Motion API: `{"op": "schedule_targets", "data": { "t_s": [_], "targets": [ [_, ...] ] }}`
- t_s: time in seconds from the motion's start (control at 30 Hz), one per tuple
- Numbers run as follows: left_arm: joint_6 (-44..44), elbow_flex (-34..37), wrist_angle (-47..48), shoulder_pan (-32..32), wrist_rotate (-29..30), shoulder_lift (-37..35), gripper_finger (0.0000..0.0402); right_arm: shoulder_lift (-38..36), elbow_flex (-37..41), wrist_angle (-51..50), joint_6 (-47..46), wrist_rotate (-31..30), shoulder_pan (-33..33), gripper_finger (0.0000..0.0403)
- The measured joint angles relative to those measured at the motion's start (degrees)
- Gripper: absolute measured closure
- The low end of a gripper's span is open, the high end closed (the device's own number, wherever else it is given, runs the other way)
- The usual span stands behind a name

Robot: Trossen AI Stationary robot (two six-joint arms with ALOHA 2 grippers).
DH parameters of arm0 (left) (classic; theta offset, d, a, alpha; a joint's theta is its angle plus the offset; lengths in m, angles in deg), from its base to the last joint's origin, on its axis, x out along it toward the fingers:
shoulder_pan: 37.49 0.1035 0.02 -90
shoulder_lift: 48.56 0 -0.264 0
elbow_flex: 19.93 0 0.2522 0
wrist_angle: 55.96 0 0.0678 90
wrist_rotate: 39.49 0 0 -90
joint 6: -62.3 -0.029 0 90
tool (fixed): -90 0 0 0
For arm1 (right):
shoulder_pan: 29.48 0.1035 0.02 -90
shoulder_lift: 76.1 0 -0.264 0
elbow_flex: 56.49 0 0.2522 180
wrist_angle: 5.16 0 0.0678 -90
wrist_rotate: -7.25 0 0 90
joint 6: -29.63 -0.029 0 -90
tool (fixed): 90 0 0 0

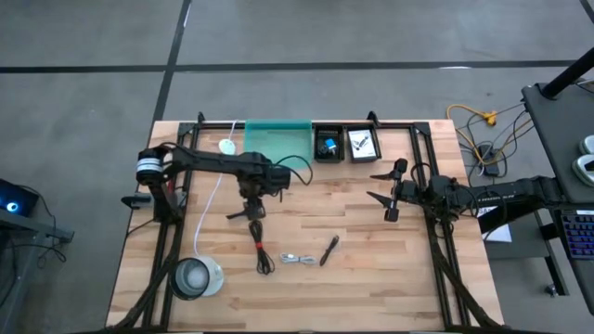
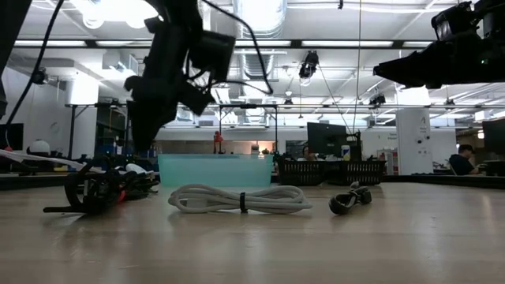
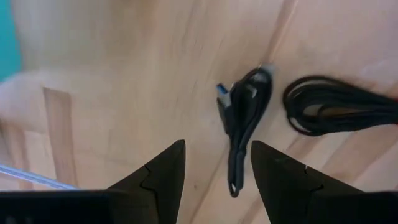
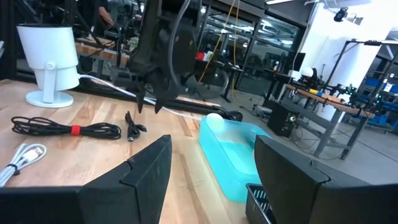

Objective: Pick and place items into bin
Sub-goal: Put the top left black charger cable into the blue bin

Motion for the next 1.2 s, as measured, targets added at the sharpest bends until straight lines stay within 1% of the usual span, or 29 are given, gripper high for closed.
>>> {"op": "schedule_targets", "data": {
  "t_s": [0.2, 0.43, 0.63, 0.9, 1.0, 1.2],
  "targets": [
    [2.50, 5.16, -1.35, 0.02, 1.33, 0.00, 0.0235, 0.01, 0.00, -0.02, 0.00, 0.00, 0.00, 0.0188],
    [2.99, 8.74, -5.11, 0.04, 1.39, 0.00, 0.0235, 0.01, 0.00, -0.02, 0.00, 0.00, 0.00, 0.0188],
    [3.13, 10.48, -7.66, 0.00, 1.29, 0.00, 0.0235, 0.00, 0.00, -0.03, 0.00, 0.00, 0.00, 0.0188],
    [2.88, 11.41, -6.76, 0.04, 1.05, -0.05, 0.0235, 0.00, 0.00, -0.04, 0.00, 0.00, 0.00, 0.0188],
    [0.79, 11.16, -5.91, 0.04, 1.05, -0.76, 0.0235, 0.02, 0.00, -0.04, -0.02, 0.00, 0.00, 0.0188],
    [-6.38, 11.40, -5.84, 0.00, 1.02, -4.32, 0.0235, 0.00, 0.00, -0.04, 0.00, 0.00, 0.00, 0.0188]
  ]
}}
